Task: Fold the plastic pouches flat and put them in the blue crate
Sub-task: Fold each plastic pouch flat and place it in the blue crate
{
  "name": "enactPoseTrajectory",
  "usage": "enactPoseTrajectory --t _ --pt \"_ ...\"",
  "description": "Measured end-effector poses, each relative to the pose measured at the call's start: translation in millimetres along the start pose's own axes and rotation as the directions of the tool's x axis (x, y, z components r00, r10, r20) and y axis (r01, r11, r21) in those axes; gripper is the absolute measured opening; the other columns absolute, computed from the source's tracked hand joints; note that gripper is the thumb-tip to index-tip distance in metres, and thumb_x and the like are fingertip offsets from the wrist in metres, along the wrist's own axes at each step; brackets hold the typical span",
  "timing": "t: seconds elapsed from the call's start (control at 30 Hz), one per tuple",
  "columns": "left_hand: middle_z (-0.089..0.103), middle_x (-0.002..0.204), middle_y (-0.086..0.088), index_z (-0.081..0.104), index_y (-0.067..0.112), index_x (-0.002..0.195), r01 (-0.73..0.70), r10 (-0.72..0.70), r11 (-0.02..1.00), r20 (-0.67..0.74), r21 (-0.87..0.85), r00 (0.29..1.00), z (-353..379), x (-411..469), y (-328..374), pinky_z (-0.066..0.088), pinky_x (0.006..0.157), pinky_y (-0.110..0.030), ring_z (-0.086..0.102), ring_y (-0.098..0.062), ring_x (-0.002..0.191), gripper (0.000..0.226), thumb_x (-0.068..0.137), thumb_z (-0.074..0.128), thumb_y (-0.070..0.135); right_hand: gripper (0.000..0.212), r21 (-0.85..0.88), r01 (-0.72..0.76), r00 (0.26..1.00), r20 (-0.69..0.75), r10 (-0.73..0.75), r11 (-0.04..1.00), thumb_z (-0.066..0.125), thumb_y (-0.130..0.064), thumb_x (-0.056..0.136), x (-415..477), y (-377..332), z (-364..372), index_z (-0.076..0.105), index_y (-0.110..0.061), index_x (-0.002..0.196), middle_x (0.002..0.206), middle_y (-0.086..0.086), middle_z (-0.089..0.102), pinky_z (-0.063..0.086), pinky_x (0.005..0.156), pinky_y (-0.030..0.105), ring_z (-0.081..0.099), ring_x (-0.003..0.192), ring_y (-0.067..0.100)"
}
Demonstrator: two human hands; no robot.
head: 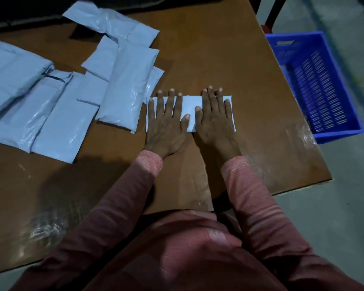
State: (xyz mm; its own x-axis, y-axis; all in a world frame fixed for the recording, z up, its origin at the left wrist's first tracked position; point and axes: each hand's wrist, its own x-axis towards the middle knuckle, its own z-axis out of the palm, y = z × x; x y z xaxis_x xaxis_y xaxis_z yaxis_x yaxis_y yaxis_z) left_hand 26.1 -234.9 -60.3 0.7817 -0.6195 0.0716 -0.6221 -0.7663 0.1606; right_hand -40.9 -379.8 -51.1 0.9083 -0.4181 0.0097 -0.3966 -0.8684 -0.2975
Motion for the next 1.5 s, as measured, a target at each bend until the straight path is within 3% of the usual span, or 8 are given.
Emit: enactPoseTrajectory --t 0.33,0.57,0.67,0.83,1.13,1.33,1.4,1.5 --pt "0.001 0.172 -0.013 0.007 0.022 0.165 0.074 -0.073 0.997 -0.034 0.035 0.997 1.7 -31.0 3.9 0.006 0.123 -0.066 -0.001 -0.044 0.157 0.068 0.106 0.011 0.055 0.058 0.003 0.077 0.992 0.097 -0.077 0.997 0.024 -0.046 0.109 -25.7 -4.9 -8.0 0.010 -0.028 0.162 0.170 -0.003 -0.002 -0.003 0.121 0.064 -0.016 0.155 0.024" --pt "0.008 0.171 -0.016 0.012 0.016 0.165 0.088 -0.088 0.996 -0.027 -0.008 0.996 -7.3 -31.9 1.8 0.008 0.125 -0.061 0.003 -0.041 0.158 0.072 0.106 0.014 0.058 0.060 -0.057 0.083 0.986 0.148 -0.074 0.995 0.025 -0.054 0.107 -15.0 -1.3 -18.8 0.012 -0.032 0.162 0.170 -0.002 0.001 0.000 0.124 0.057 -0.010 0.156 0.025" --pt "0.013 0.170 -0.020 0.017 0.005 0.162 0.126 -0.126 0.992 -0.062 -0.016 0.990 -13.3 -51.9 0.4 0.009 0.128 -0.053 0.008 -0.037 0.158 0.069 0.110 0.020 0.048 0.057 -0.004 0.244 0.967 0.082 -0.243 0.970 0.033 -0.049 0.108 -10.9 -12.3 -26.9 0.024 -0.030 0.160 0.170 0.002 0.012 0.010 0.125 0.054 0.005 0.157 0.026" --pt "0.041 0.157 -0.025 0.044 -0.007 0.148 0.106 -0.114 0.992 -0.148 -0.061 0.982 -6.1 -83.9 1.6 0.021 0.127 -0.048 0.032 -0.039 0.151 0.051 0.110 0.029 0.023 0.049 0.187 0.537 0.822 0.103 -0.560 0.823 0.039 -0.033 0.109 8.3 -37.9 -9.8 0.037 -0.017 0.156 0.166 0.003 0.026 0.015 0.124 0.034 0.013 0.156 0.022" --pt "0.064 0.129 -0.030 0.065 -0.007 0.124 0.046 -0.052 0.998 -0.161 -0.038 0.986 -18.3 -70.5 -0.6 0.050 0.104 -0.050 0.062 -0.044 0.120 0.050 0.102 0.031 0.021 0.052 0.103 0.551 0.806 0.190 -0.560 0.828 0.028 -0.032 0.110 16.2 -34.5 -0.7 0.031 -0.011 0.158 0.165 0.006 0.026 0.014 0.126 0.041 0.015 0.155 0.027" --pt "0.036 0.160 -0.023 0.041 -0.001 0.152 -0.017 0.002 0.996 -0.184 -0.082 0.983 -5.1 -49.0 -7.2 0.024 0.124 -0.051 0.032 -0.039 0.151 0.050 0.111 0.026 0.023 0.054 0.115 0.334 0.938 0.058 -0.342 0.935 0.026 -0.026 0.108 -26.3 -11.1 -5.3 0.027 -0.005 0.158 0.166 0.011 0.022 0.011 0.127 0.045 0.009 0.156 0.028" --pt "0.034 0.161 -0.023 0.040 -0.001 0.154 0.001 -0.008 0.997 -0.099 -0.074 0.995 -6.1 -48.1 -5.6 0.022 0.124 -0.052 0.030 -0.038 0.152 0.068 0.107 0.006 0.036 0.056 0.117 0.340 0.931 0.100 -0.351 0.933 0.032 -0.020 0.107 -28.7 -6.8 -3.7 0.021 -0.006 0.160 0.168 0.009 0.014 0.007 0.128 0.043 0.002 0.157 0.026" --pt "0.039 0.159 -0.022 0.046 0.001 0.150 -0.004 0.001 0.997 -0.047 -0.074 0.999 -19.2 -37.2 -3.4 0.025 0.122 -0.053 0.034 -0.039 0.150 0.072 0.094 0.019 0.037 0.066 0.177 0.332 0.914 0.181 -0.362 0.927 0.041 -0.009 0.099 -15.8 -3.6 -21.2 0.017 -0.006 0.160 0.168 0.010 0.011 0.005 0.128 0.041 0.000 0.157 0.028"
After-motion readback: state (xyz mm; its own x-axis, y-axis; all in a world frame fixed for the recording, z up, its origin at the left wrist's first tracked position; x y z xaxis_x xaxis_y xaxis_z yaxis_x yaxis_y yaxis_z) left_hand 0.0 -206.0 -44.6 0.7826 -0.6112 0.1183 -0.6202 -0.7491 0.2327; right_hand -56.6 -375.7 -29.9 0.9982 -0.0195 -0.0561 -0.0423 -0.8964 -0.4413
